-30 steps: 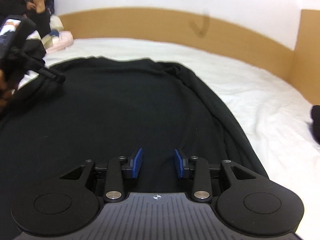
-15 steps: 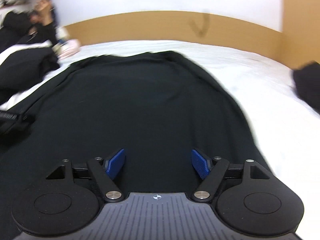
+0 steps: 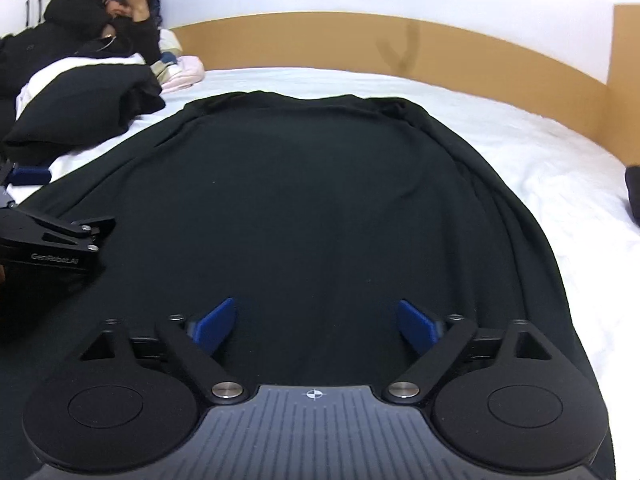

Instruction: Fold clothes

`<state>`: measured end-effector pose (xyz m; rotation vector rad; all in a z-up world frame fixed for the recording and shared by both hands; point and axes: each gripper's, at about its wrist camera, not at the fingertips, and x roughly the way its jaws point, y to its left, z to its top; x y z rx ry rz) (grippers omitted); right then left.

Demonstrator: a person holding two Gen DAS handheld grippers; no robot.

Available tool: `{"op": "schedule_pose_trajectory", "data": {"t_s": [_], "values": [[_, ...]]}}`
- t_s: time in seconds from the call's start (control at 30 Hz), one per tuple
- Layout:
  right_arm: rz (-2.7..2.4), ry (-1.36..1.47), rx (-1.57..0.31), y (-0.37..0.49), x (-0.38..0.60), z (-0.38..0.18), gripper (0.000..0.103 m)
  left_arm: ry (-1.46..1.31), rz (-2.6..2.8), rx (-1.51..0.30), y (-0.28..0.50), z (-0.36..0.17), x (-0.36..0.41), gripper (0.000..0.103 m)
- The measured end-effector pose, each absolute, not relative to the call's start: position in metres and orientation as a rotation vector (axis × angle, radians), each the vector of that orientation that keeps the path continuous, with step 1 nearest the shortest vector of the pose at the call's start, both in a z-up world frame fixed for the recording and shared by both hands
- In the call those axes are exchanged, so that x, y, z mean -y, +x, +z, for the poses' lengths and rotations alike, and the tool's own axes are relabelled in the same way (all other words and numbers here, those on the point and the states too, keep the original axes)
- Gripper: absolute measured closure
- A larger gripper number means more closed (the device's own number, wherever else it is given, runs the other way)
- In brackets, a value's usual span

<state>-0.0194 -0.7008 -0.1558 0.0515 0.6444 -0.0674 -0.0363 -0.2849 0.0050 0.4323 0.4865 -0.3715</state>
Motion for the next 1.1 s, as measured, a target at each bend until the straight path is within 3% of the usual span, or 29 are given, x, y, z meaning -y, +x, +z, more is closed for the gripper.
{"op": "schedule_pose_trajectory", "data": {"t_s": [0.07,0.3,1.1], "values": [[-0.063,0.046,-0.664,-0.019,0.702,-0.156,0.001,0.374,-0.385,-0.525,-0.033,0.006,0.279,0.000],[-0.060,0.034,-0.684,-0.021,0.695,-0.156,0.000,0.200,-0.434,-0.648,-0.019,0.004,0.262,0.000],[-0.012,0.022,-0.668,-0.029,0.684,-0.168,0.000,0.199,-0.456,-0.642,-0.023,-0.001,0.255,0.000]]}}
